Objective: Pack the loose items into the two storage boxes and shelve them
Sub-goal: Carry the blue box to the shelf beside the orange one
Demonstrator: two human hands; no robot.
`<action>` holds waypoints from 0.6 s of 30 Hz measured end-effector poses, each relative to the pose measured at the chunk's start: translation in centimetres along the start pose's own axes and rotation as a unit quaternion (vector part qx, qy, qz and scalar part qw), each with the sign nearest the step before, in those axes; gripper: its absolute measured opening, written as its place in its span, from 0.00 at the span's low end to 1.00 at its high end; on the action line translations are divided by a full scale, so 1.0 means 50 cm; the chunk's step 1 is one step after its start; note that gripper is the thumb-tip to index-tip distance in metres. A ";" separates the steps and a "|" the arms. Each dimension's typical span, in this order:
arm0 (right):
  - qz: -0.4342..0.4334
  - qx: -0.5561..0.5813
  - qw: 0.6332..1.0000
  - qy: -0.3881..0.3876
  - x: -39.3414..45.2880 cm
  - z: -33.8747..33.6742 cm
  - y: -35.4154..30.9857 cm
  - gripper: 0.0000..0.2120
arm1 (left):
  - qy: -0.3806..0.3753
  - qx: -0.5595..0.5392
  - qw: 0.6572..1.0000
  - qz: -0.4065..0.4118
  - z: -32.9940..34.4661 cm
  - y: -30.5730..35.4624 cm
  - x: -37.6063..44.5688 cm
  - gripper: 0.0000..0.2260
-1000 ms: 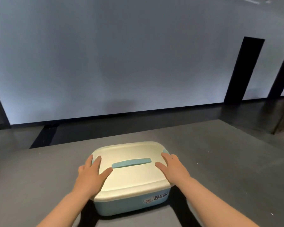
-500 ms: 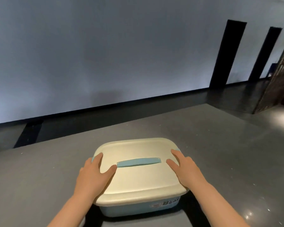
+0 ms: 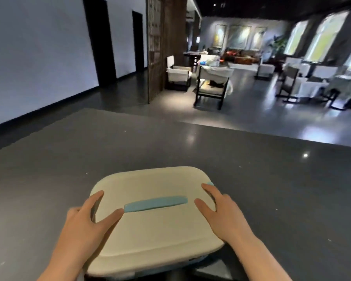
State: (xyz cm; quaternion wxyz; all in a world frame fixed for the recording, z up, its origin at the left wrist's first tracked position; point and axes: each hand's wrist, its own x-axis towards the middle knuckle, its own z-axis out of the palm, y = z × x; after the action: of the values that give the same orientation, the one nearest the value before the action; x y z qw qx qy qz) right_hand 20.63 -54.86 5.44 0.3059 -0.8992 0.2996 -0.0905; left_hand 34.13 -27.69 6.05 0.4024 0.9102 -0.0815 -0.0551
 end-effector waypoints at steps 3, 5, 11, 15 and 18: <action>0.075 0.000 0.995 0.070 -0.053 -0.093 0.129 0.25 | -0.066 0.003 0.996 0.054 0.122 0.111 -0.016 0.36; 0.121 -0.008 0.987 0.109 -0.099 -0.163 0.221 0.25 | -0.114 -0.005 0.989 0.090 0.210 0.193 -0.049 0.36; 0.279 -0.020 0.934 0.221 -0.297 -0.383 0.496 0.26 | -0.262 -0.009 0.942 0.210 0.498 0.457 -0.220 0.36; 0.358 -0.034 0.882 0.303 -0.454 -0.527 0.678 0.27 | -0.337 -0.026 0.900 0.275 0.699 0.617 -0.394 0.35; 0.409 -0.042 0.845 0.343 -0.561 -0.623 0.792 0.26 | -0.382 -0.032 0.870 0.310 0.830 0.721 -0.532 0.34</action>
State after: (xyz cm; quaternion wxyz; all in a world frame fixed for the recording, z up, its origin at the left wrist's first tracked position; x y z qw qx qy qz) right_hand -31.86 -78.74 6.90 0.1554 -0.6191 0.7291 -0.2470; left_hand -2.59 -76.50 5.92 0.3652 0.7327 -0.5051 -0.2732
